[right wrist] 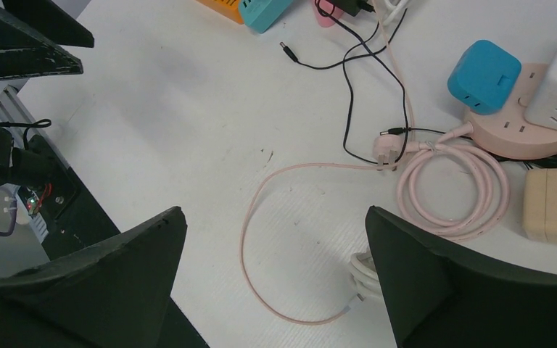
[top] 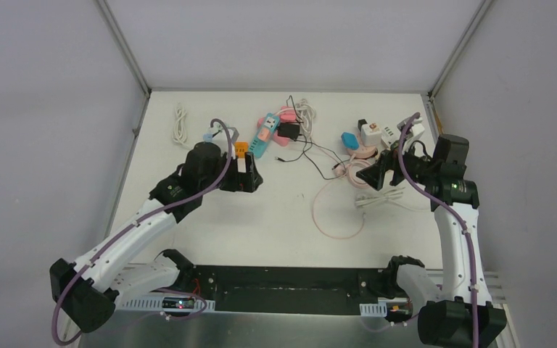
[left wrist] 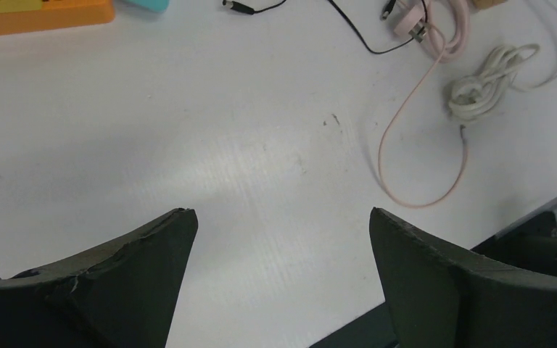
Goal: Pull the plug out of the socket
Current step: Pick up the socket from the center of the board.
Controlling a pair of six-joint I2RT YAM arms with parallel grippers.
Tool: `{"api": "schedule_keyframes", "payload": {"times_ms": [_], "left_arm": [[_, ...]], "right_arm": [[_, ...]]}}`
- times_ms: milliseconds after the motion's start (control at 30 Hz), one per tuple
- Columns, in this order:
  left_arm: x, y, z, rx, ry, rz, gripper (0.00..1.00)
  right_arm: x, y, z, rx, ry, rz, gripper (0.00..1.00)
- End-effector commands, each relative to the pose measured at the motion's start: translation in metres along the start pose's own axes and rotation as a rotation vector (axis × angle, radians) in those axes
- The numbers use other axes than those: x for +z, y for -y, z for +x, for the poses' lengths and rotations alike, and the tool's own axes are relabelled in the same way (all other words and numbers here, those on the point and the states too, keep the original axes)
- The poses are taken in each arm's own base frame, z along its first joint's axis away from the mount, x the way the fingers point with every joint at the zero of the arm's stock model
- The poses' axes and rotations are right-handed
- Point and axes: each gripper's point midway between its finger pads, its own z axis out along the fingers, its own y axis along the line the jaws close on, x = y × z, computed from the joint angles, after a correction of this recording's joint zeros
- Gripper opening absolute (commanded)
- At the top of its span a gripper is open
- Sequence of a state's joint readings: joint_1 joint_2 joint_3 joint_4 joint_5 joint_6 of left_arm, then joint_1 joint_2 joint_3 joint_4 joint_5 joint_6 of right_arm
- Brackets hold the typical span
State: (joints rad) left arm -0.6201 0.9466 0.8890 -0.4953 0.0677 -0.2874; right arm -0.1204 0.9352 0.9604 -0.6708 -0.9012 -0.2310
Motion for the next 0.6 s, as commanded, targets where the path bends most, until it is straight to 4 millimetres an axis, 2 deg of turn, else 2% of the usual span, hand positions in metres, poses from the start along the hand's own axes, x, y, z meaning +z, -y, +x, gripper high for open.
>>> {"api": "schedule_keyframes", "payload": {"times_ms": [0,133,233,300,400,567], "left_arm": [[0.035,0.019,-0.037,-0.195,0.192,0.090,0.95],[0.073,-0.011,-0.055,-0.120,0.251,-0.078,0.95],[0.104,-0.032,-0.060,-0.019,0.208,-0.198,0.96],[0.129,-0.046,-0.055,0.048,0.150,-0.261,0.95],[0.152,-0.063,-0.055,0.131,0.086,-0.328,0.92],[0.175,-0.079,-0.051,0.210,-0.001,-0.356,0.93]], "right_arm": [[-0.001,0.002,-0.008,-0.046,0.027,0.012,1.00],[-0.002,0.002,-0.007,-0.040,0.029,0.021,1.00],[-0.003,0.003,-0.007,-0.041,0.028,0.032,1.00],[-0.003,0.004,-0.006,-0.048,0.025,0.042,1.00],[-0.004,0.006,-0.005,-0.057,0.023,0.059,1.00],[-0.002,0.006,-0.003,-0.050,0.015,0.048,1.00]]}}
